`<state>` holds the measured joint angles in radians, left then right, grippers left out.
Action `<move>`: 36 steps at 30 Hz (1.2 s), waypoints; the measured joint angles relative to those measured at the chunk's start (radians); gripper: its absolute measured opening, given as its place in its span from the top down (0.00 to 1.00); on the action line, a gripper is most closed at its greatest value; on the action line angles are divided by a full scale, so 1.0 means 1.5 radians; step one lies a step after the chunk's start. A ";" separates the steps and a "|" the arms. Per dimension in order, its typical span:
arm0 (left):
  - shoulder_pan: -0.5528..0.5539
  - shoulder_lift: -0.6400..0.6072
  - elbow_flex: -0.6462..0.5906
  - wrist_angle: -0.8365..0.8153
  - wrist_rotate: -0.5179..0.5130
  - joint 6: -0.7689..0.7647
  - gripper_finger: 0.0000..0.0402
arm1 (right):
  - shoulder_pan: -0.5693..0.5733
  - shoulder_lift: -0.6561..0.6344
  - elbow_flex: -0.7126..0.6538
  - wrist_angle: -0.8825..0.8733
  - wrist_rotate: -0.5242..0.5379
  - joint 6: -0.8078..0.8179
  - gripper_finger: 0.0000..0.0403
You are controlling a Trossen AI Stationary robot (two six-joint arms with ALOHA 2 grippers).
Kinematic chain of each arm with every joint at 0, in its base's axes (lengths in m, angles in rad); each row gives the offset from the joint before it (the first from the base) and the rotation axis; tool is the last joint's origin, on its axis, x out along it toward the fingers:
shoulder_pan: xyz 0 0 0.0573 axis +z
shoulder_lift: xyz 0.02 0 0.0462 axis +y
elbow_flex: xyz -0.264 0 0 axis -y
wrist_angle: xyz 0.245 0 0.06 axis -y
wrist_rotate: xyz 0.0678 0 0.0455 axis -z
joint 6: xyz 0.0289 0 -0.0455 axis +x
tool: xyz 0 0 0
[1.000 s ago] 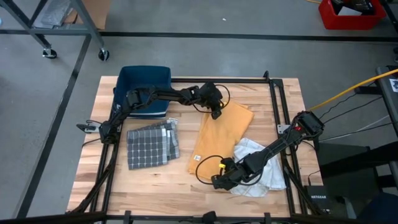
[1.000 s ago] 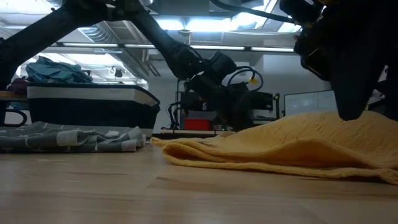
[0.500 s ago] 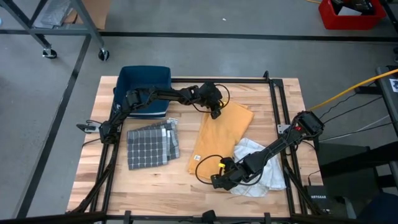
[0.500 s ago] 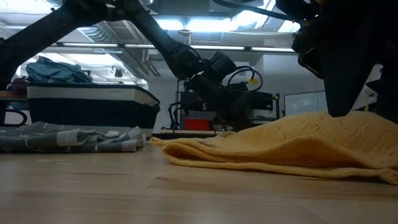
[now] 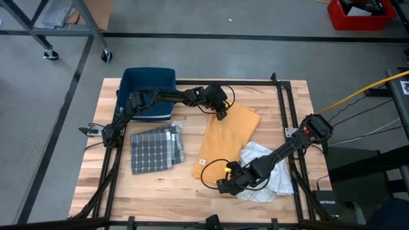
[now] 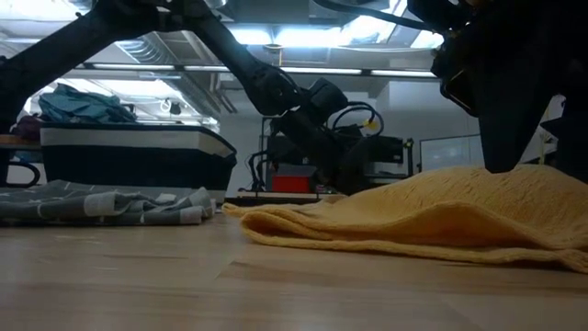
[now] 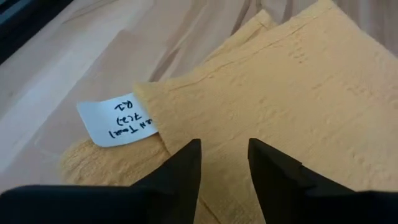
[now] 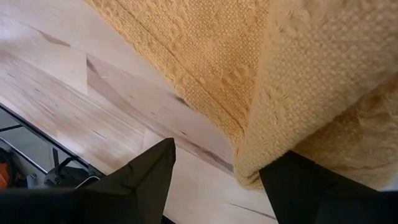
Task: Fold towel
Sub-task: Fold the yellow towel
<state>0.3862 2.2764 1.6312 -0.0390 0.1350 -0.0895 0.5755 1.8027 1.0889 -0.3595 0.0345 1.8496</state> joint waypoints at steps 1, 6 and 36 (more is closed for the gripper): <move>0.000 0.000 0.000 0.000 0.000 -0.001 0.68 | 0.000 0.000 0.000 0.000 0.000 0.000 0.42; 0.000 0.000 0.000 0.002 -0.002 0.013 0.69 | 0.000 0.000 0.000 0.000 0.013 0.000 0.42; -0.008 0.000 -0.003 -0.075 -0.035 0.202 1.00 | 0.001 0.000 0.000 0.117 0.074 -0.035 0.42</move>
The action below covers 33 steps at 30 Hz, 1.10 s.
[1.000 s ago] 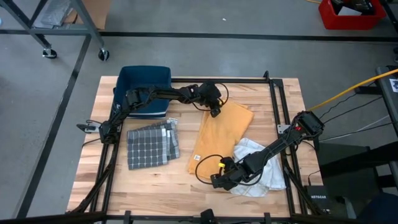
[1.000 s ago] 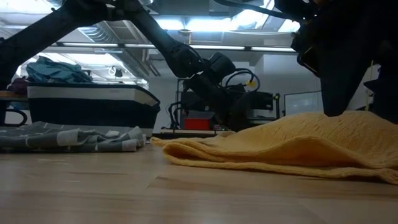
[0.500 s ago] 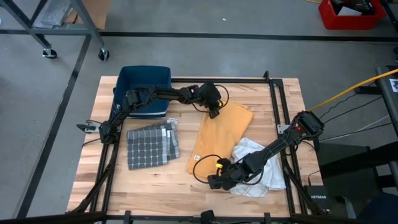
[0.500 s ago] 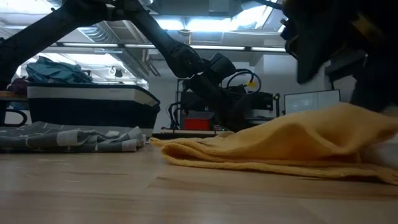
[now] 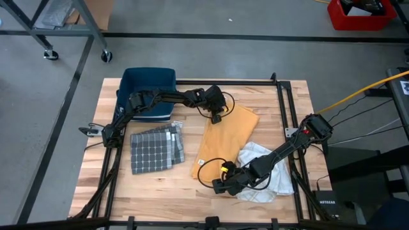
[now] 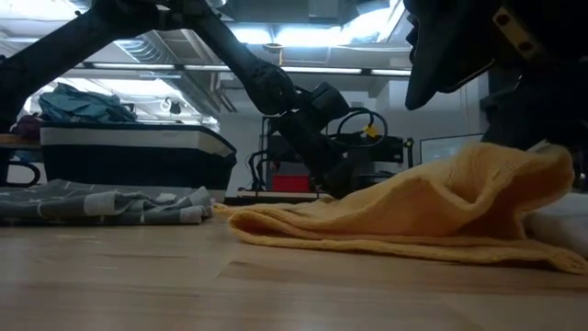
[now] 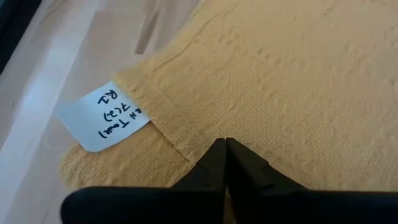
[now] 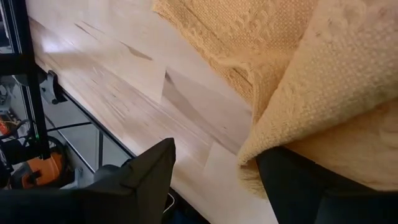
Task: Fold towel
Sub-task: Fold the yellow towel
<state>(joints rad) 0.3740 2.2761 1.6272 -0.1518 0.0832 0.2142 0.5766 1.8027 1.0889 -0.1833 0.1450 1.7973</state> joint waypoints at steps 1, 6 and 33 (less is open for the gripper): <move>0.000 0.000 0.000 0.000 0.000 0.000 0.99 | 0.000 0.000 0.000 0.000 -0.004 0.000 0.42; 0.000 -0.004 0.000 -0.027 -0.010 0.021 1.00 | 0.000 0.000 0.000 0.001 -0.022 0.000 0.42; -0.016 -0.012 0.009 -0.324 -0.269 0.108 0.84 | -0.001 0.000 0.000 -0.001 0.054 -0.260 0.42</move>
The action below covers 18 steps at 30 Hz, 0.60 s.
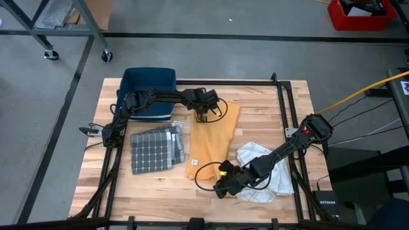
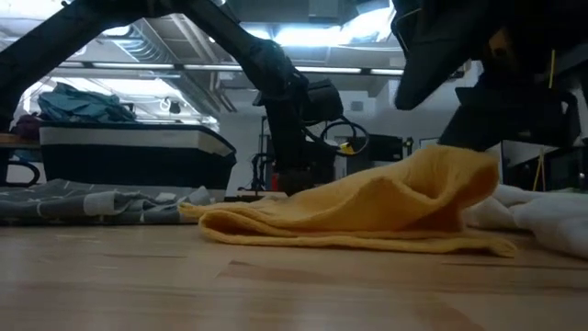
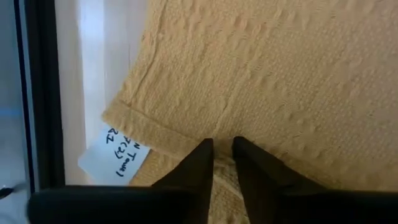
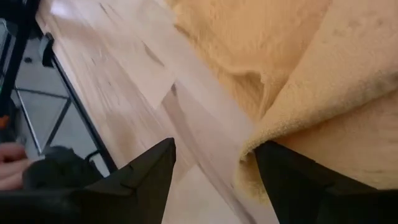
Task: Fold towel
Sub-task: Fold the yellow towel
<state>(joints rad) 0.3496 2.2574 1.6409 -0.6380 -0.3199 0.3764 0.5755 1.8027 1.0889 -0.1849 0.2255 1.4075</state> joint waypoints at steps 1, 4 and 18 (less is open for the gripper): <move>-0.002 0.000 0.000 0.000 0.000 0.000 0.82 | 0.000 0.000 0.000 -0.001 -0.014 0.000 0.42; -0.004 0.000 -0.001 0.000 0.001 -0.002 0.76 | 0.000 0.000 0.000 -0.005 -0.075 0.019 0.42; -0.006 -0.007 -0.002 -0.002 0.008 -0.071 0.79 | 0.055 -0.062 0.000 -0.265 0.068 0.208 0.42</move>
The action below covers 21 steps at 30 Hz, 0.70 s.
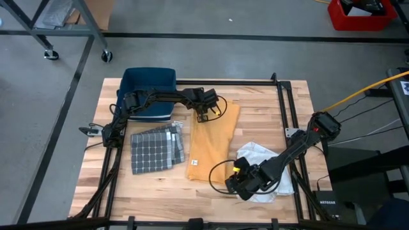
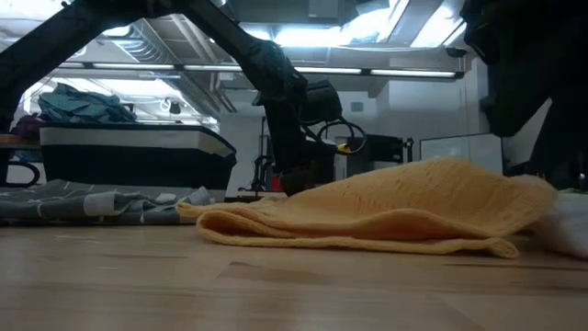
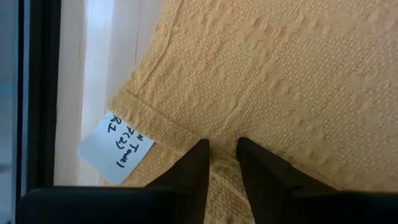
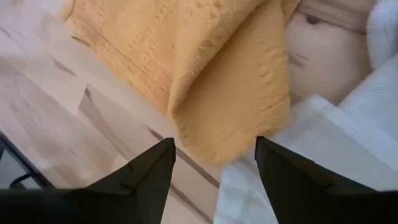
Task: Fold towel
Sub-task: Fold the yellow towel
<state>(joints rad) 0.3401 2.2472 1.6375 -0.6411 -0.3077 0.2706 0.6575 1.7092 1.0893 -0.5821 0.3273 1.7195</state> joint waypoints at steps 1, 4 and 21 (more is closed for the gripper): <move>0.000 -0.004 0.000 0.000 0.001 0.001 0.80 | -0.001 -0.003 0.000 -0.002 -0.002 -0.006 0.42; 0.000 -0.026 -0.001 0.004 0.004 0.002 0.82 | -0.003 -0.004 0.000 0.006 0.011 -0.056 0.42; -0.062 -0.107 -0.017 -0.326 0.154 0.024 0.86 | -0.007 0.007 0.007 0.067 0.024 -0.185 0.42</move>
<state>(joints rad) 0.2467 2.0872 1.6126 -1.1296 -0.0767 0.3065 0.6468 1.7195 1.0996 -0.4812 0.3628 1.4417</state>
